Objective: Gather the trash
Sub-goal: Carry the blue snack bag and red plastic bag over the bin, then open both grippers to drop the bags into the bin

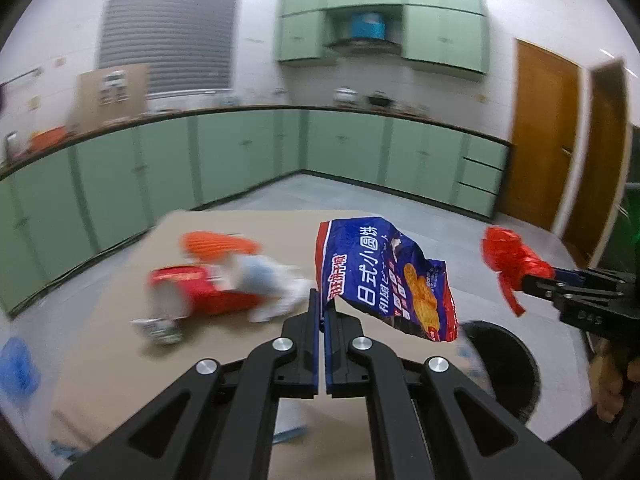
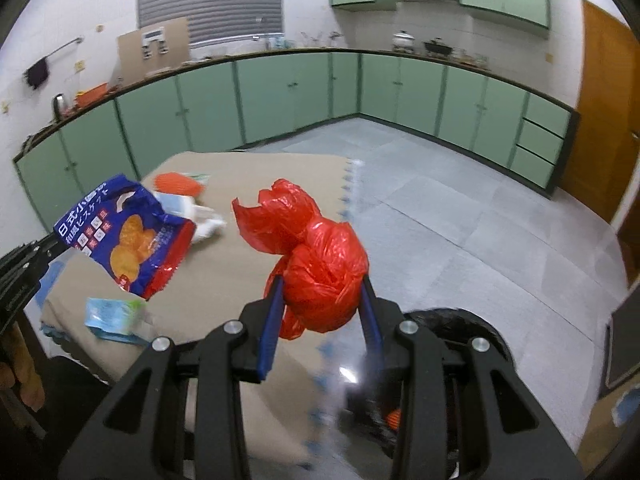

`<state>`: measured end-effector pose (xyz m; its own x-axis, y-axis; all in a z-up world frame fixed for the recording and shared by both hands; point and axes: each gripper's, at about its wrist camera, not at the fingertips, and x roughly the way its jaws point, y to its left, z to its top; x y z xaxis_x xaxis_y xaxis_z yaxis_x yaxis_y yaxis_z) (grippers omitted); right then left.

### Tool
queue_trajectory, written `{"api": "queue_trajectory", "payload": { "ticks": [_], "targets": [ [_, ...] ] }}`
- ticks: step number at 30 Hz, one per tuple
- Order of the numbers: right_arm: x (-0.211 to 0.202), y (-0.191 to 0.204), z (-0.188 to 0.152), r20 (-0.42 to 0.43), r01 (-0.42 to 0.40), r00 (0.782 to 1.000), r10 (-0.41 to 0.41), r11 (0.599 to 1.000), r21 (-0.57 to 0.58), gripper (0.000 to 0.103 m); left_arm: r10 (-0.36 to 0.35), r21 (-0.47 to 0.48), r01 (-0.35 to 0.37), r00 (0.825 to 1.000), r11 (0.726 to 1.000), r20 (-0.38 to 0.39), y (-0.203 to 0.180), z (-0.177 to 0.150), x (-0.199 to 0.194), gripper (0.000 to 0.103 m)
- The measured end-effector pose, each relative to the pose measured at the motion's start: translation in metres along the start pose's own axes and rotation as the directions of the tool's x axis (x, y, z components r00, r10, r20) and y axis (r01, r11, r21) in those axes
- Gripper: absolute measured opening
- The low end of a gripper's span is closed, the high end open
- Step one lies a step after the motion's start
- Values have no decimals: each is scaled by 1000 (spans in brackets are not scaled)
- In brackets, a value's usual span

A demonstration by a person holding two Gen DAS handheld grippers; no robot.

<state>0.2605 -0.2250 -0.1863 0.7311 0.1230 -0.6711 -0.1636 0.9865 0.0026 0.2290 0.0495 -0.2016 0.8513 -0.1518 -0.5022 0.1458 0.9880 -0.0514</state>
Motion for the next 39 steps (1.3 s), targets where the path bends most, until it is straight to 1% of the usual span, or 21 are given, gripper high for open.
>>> {"api": "queue_trajectory", "payload": {
  "ticks": [2, 3, 4, 5, 7, 11, 12, 14, 17, 18, 20, 21, 22, 23, 25, 29, 32, 34, 36, 37, 39],
  "targets": [
    [0, -31, -10, -13, 49, 999, -49, 998, 35, 35, -59, 32, 60, 998, 998, -19, -29, 2, 17, 2],
    [1, -43, -15, -20, 72, 997, -71, 996, 50, 35, -99, 47, 101, 994, 994, -36, -47, 3, 28, 2],
    [2, -62, -22, -33, 102, 994, -100, 992, 74, 35, -121, 62, 124, 991, 990, -49, -60, 2, 36, 2],
    [5, -73, -27, -42, 120, 992, -116, 989, 90, 35, -149, 84, 155, 986, 984, -67, -80, 1, 48, 2],
    [12, -111, -45, -80, 182, 982, -173, 974, 137, 35, -198, 130, 211, 975, 969, -102, -118, -3, 72, 2],
    [34, -165, -82, -168, 263, 958, -233, 945, 192, 35, -257, 183, 288, 950, 940, -175, -178, -18, 114, 2],
    [43, -178, -92, -195, 281, 950, -243, 938, 201, 35, -263, 194, 301, 945, 934, -196, -192, -25, 124, 2],
    [61, -198, -110, -250, 291, 939, -234, 930, 224, 36, -263, 214, 315, 934, 925, -240, -217, -36, 147, 2],
    [77, -216, -124, -290, 310, 928, -235, 918, 248, 37, -239, 230, 317, 920, 920, -310, -248, -51, 180, 2],
    [83, -222, -128, -307, 310, 924, -226, 915, 258, 39, -227, 236, 314, 916, 920, -332, -257, -54, 191, 3],
    [95, -226, -129, -329, 314, 918, -219, 910, 270, 43, -202, 258, 316, 900, 913, -387, -278, -62, 212, 4],
    [98, -230, -129, -336, 321, 915, -223, 907, 272, 47, -189, 269, 320, 888, 909, -419, -287, -66, 223, 8],
    [99, -235, -131, -338, 324, 914, -224, 905, 276, 52, -176, 276, 321, 877, 906, -447, -297, -70, 234, 9],
    [100, -238, -130, -334, 326, 915, -226, 902, 283, 53, -179, 272, 330, 869, 904, -460, -302, -72, 241, 9],
    [100, -243, -129, -329, 329, 916, -228, 897, 296, 58, -180, 275, 338, 863, 900, -471, -308, -72, 249, 10],
    [91, -244, -132, -312, 318, 925, -217, 893, 320, 60, -171, 283, 326, 872, 902, -458, -306, -69, 248, 12],
    [86, -244, -130, -302, 306, 930, -209, 896, 323, 60, -170, 261, 304, 885, 916, -434, -299, -61, 238, 19],
    [82, -240, -125, -291, 296, 935, -203, 899, 322, 60, -172, 243, 288, 897, 926, -407, -285, -52, 228, 24],
    [74, -232, -118, -266, 283, 942, -203, 907, 312, 60, -175, 210, 260, 919, 943, -352, -261, -39, 204, 27],
    [68, -225, -113, -252, 275, 947, -201, 911, 307, 60, -171, 197, 246, 927, 949, -335, -252, -34, 197, 31],
    [57, -211, -103, -221, 242, 959, -178, 921, 304, 61, -159, 151, 206, 948, 967, -275, -215, -23, 164, 38]
  ]
}}
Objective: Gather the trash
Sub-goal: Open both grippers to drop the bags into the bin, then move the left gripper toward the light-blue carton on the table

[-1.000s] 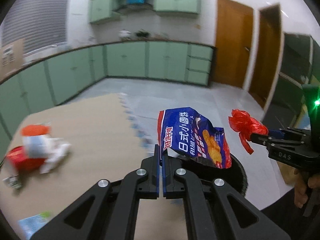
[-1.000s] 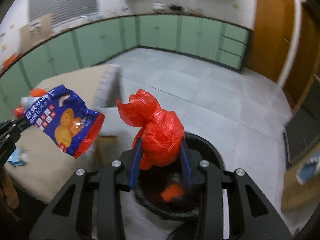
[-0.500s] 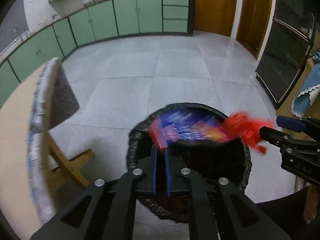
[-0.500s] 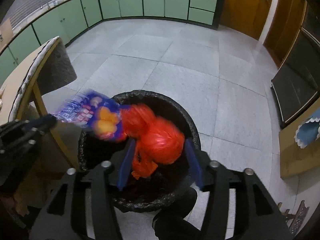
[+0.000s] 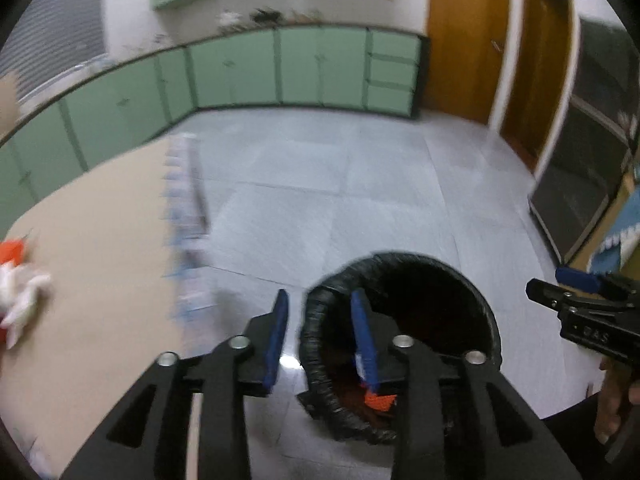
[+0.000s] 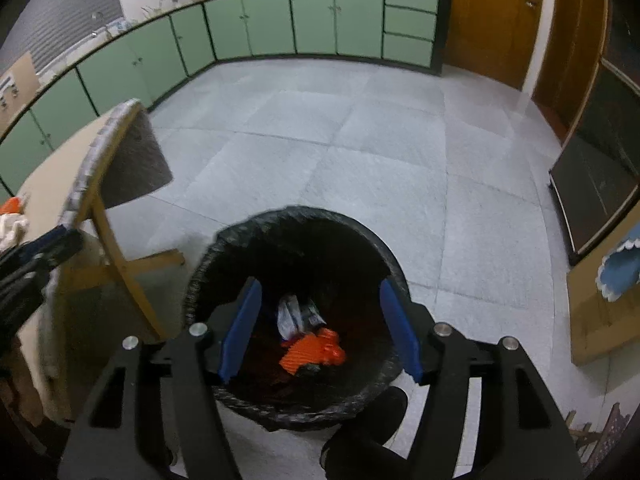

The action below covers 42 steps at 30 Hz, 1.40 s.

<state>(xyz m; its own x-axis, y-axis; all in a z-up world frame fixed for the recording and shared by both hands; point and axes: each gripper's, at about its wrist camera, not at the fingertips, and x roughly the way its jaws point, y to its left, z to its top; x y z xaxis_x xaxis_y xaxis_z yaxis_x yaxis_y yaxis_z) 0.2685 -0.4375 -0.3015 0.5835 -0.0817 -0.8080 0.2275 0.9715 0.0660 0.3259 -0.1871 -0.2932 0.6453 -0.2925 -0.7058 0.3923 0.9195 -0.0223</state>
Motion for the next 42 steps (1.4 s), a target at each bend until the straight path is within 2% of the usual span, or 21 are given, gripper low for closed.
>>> {"api": "queue_trajectory", "payload": {
  "ticks": [3, 4, 7, 10, 13, 15, 16, 19, 23, 25, 27, 29, 32, 34, 36, 39, 40, 42],
  "targets": [
    [-30, 38, -1, 44, -61, 997, 64, 996, -68, 66, 71, -37, -68, 994, 997, 86, 41, -16, -56, 47],
    [-37, 51, -3, 52, -81, 995, 86, 992, -94, 67, 116, -57, -110, 986, 992, 120, 62, -28, -81, 50],
    [-60, 101, -9, 60, -135, 987, 149, 973, -188, 67, 227, -106, -212, 961, 972, 158, 106, -57, -128, 60],
    [-78, 150, -11, 59, -187, 976, 208, 949, -252, 68, 333, -161, -308, 930, 938, 158, 162, -101, -173, 61],
    [-90, 189, -14, 39, -223, 969, 245, 928, -300, 69, 422, -163, -401, 897, 902, 130, 205, -139, -196, 61],
    [-96, 212, -17, 23, -236, 966, 259, 911, -337, 69, 447, -173, -426, 889, 888, 101, 227, -157, -201, 61],
    [-99, 224, -19, 19, -237, 965, 261, 903, -359, 69, 449, -188, -428, 889, 884, 88, 238, -164, -203, 61],
    [-107, 250, -25, 8, -241, 964, 266, 885, -397, 69, 361, -240, -339, 931, 909, 52, 264, -170, -201, 61],
    [-113, 271, -27, 6, -243, 963, 270, 877, -414, 69, 377, -260, -355, 925, 898, 42, 282, -164, -192, 64],
    [-115, 277, -29, 5, -244, 963, 271, 875, -418, 69, 400, -257, -378, 916, 889, 36, 284, -161, -185, 64],
    [-116, 282, -32, -2, -250, 961, 275, 870, -425, 70, 412, -263, -398, 911, 879, -2, 289, -165, -177, 63],
    [-116, 287, -35, -4, -247, 962, 273, 864, -438, 70, 387, -276, -376, 922, 885, -13, 284, -173, -176, 61],
    [-114, 290, -36, -9, -261, 958, 285, 862, -434, 70, 379, -236, -366, 926, 900, 8, 268, -181, -184, 61],
    [-113, 292, -36, -13, -267, 957, 291, 860, -434, 70, 345, -245, -336, 939, 909, -7, 263, -187, -182, 61],
    [-113, 294, -37, -14, -273, 955, 297, 859, -434, 70, 354, -214, -354, 934, 910, -37, 257, -193, -174, 61],
    [-116, 296, -39, -11, -277, 953, 304, 853, -442, 70, 329, -220, -340, 940, 914, -88, 261, -192, -162, 61],
    [-118, 296, -40, -9, -279, 952, 307, 852, -442, 70, 330, -214, -348, 937, 913, -114, 261, -192, -155, 60],
    [-120, 295, -40, -4, -279, 951, 308, 854, -440, 70, 317, -220, -335, 942, 916, -113, 261, -192, -150, 56]
  ]
}}
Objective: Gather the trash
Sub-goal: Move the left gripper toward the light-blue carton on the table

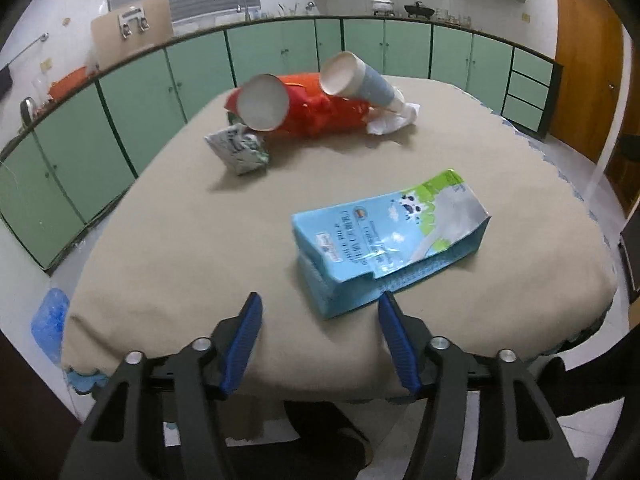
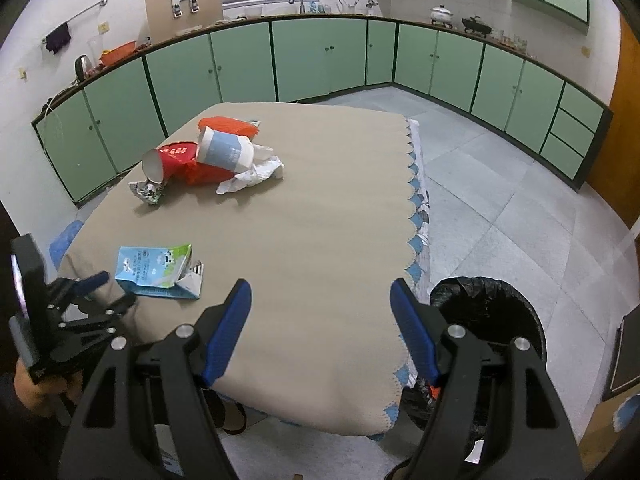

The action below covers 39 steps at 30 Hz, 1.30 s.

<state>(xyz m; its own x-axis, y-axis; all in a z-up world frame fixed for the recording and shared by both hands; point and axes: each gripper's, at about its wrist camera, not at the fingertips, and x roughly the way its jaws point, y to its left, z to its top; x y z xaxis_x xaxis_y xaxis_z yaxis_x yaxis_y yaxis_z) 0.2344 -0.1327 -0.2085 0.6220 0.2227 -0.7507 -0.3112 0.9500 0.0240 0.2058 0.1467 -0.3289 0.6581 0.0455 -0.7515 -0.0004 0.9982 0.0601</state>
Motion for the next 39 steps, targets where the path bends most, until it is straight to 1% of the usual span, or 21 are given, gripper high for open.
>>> {"api": "queue_trajectory", "payload": {
  "ticks": [2, 5, 7, 9, 10, 14, 16, 19, 20, 21, 23, 25, 27, 29, 31, 36, 39],
  "targets": [
    [-1, -3, 0, 5, 4, 1000, -4, 1000, 6, 70, 0, -10, 0, 1000, 1000, 16, -3, 4, 4, 55],
    [-1, -9, 0, 2, 11, 1000, -11, 1000, 13, 70, 32, -14, -31, 999, 999, 43, -5, 19, 16, 48],
    [-1, -12, -1, 1, 16, 1000, -16, 1000, 16, 70, 60, -17, -59, 996, 998, 69, -1, 34, 24, 47],
    [-1, -17, -1, 1, 25, 1000, -25, 1000, 18, 70, 74, -36, -71, 993, 997, 97, 7, 45, 26, 47],
    [0, -19, -1, 1, 27, 1000, -27, 999, 22, 70, 93, -49, -88, 989, 995, 114, 12, 51, 27, 47],
    [2, -25, -1, -2, 32, 999, -32, 999, 38, 70, 59, -71, -50, 990, 996, 125, 22, 59, 25, 48],
    [3, -25, -1, -1, 34, 999, -34, 999, 40, 71, 37, -70, -28, 991, 997, 128, 18, 56, 18, 48],
    [3, -24, -2, 2, 29, 1000, -29, 999, 39, 71, 50, -66, -40, 988, 997, 147, 3, 47, 2, 48],
    [3, -24, -2, 2, 28, 1000, -28, 999, 39, 71, 54, -69, -45, 988, 997, 143, 0, 45, -1, 48],
    [3, -24, -2, 2, 23, 1000, -23, 999, 41, 72, 44, -76, -34, 991, 997, 129, -5, 41, -2, 47],
    [2, -24, -2, 6, 22, 1000, -23, 999, 42, 72, 8, -92, 3, 993, 996, 119, -10, 36, -4, 46],
    [0, -25, -1, 11, 17, 1000, -18, 999, 44, 73, -19, -81, 27, 995, 996, 98, -16, 35, 1, 37],
    [-3, -26, -1, 17, 20, 1000, -20, 999, 43, 73, -29, -82, 35, 997, 996, 74, -17, 35, 9, 35],
    [-4, -27, 0, 21, 23, 1000, -24, 999, 47, 74, -31, -95, 37, 998, 995, 58, -14, 37, 19, 35],
    [-4, -29, -1, 19, 26, 999, -27, 998, 52, 74, -20, -112, 25, 999, 993, 47, -7, 40, 29, 35],
    [-1, -30, -3, 10, 39, 999, -40, 998, 46, 74, 69, -145, -55, 993, 988, 94, 12, 57, 33, 36],
    [0, -30, -3, 10, 39, 999, -39, 998, 45, 74, 99, -172, -82, 991, 982, 94, 22, 62, 35, 36]
  ]
}}
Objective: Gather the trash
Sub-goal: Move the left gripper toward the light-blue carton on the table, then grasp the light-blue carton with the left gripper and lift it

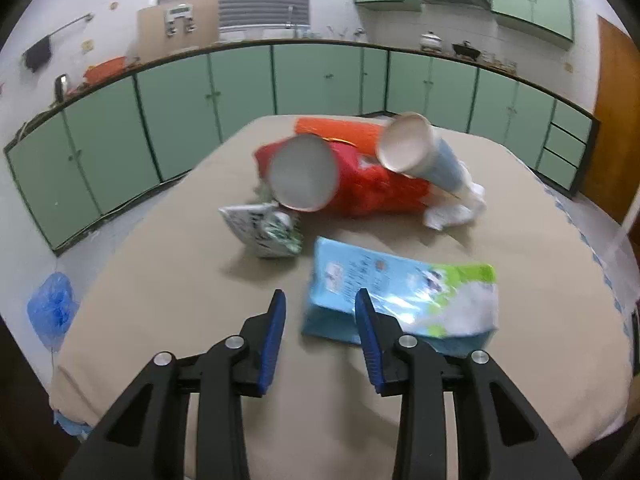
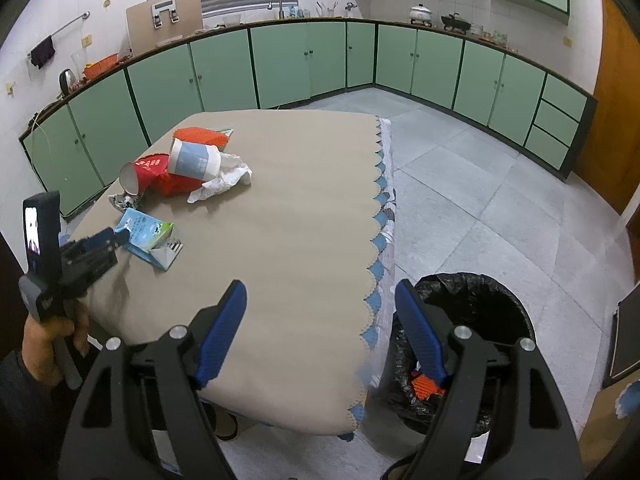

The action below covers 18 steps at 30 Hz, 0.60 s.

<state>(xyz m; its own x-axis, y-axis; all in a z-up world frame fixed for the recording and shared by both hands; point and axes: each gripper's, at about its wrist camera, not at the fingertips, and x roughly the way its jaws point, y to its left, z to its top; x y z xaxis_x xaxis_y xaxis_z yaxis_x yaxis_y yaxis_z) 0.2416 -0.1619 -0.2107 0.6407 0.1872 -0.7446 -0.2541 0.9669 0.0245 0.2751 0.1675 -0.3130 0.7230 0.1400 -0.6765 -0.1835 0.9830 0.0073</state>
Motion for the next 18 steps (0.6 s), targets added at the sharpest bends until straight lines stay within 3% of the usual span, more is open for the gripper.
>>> {"api": "queue_trajectory", "payload": {
  "ticks": [4, 11, 18],
  "targets": [
    [5, 4, 2, 10, 4, 1000, -4, 999, -39, 75, -21, -29, 21, 1000, 999, 12, -7, -3, -23, 42],
    [21, -1, 14, 29, -1, 1000, 3, 999, -52, 75, -69, -16, 70, 997, 997, 26, -45, -10, -51, 43],
    [38, -7, 18, 36, -12, 999, 14, 998, -63, 75, -41, -34, 40, 999, 999, -6, -79, -16, -51, 43]
  ]
}}
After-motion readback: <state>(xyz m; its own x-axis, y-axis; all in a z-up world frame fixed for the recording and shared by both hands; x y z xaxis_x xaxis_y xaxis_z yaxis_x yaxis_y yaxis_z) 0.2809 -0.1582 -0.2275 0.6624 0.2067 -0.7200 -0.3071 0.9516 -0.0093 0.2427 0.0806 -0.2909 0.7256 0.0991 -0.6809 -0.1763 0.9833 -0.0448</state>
